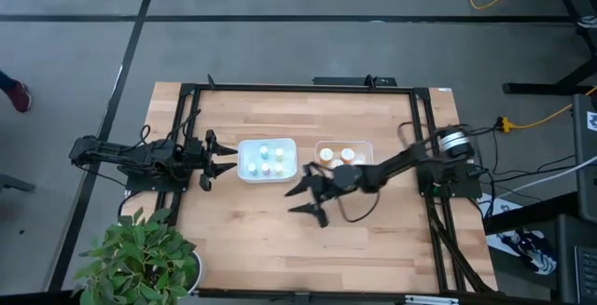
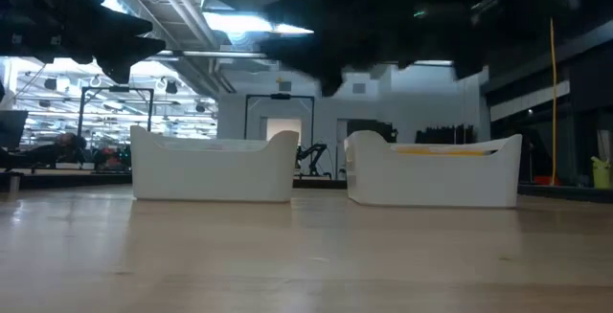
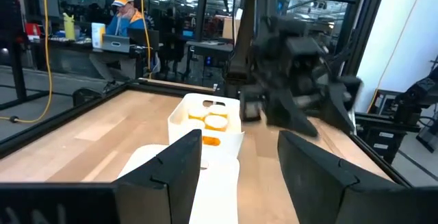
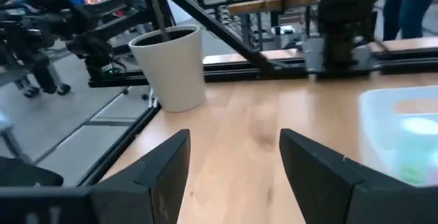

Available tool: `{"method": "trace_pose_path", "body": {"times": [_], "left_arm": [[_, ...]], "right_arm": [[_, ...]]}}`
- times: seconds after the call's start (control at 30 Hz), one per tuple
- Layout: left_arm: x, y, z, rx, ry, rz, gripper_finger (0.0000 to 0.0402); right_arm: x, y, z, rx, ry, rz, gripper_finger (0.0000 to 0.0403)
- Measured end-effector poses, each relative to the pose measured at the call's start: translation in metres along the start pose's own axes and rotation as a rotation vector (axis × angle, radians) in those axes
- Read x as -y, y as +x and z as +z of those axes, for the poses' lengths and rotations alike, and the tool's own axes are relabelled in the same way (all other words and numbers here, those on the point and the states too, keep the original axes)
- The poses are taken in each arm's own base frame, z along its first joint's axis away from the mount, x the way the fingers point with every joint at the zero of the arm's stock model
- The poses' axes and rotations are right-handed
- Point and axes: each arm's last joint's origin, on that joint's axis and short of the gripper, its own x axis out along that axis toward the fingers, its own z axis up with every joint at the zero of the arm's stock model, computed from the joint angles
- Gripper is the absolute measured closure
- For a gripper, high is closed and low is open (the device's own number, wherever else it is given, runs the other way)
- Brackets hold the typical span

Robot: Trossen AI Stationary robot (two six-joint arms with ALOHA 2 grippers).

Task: Pick and place medicine bottles into bin by pill shape (circle, oval)
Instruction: Return to Home Position

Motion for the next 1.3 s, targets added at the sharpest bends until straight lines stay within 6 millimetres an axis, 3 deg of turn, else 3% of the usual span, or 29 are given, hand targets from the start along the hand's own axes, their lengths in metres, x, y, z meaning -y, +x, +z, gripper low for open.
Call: {"method": "trace_pose_path", "body": {"times": [0.23,0.47,0.63,0.87,1.3], "left_arm": [[0.000,0.000,0.000,0.000,0.000,0.000,0.0216],[0.000,0.000,0.000,0.000,0.000,0.000,0.0216],[0.000,0.000,0.000,0.000,0.000,0.000,0.0216],[0.000,0.000,0.000,-0.001,0.001,0.000,0.0216],[0.000,0.000,0.000,0.000,0.000,0.000,0.0216]], "right_arm": [[-0.005,-0.082,0.014,0.017,-0.047,0.034,0.0176],[-0.012,-0.162,-0.002,0.009,-0.041,-0.006,0.0176],[-0.016,-0.203,-0.012,0.014,-0.022,-0.007,0.0176],[-0.018,-0.235,-0.022,-0.031,-0.046,-0.037,0.0176],[-0.022,-0.264,-0.015,0.039,-0.233,-0.079,0.0176]]}}
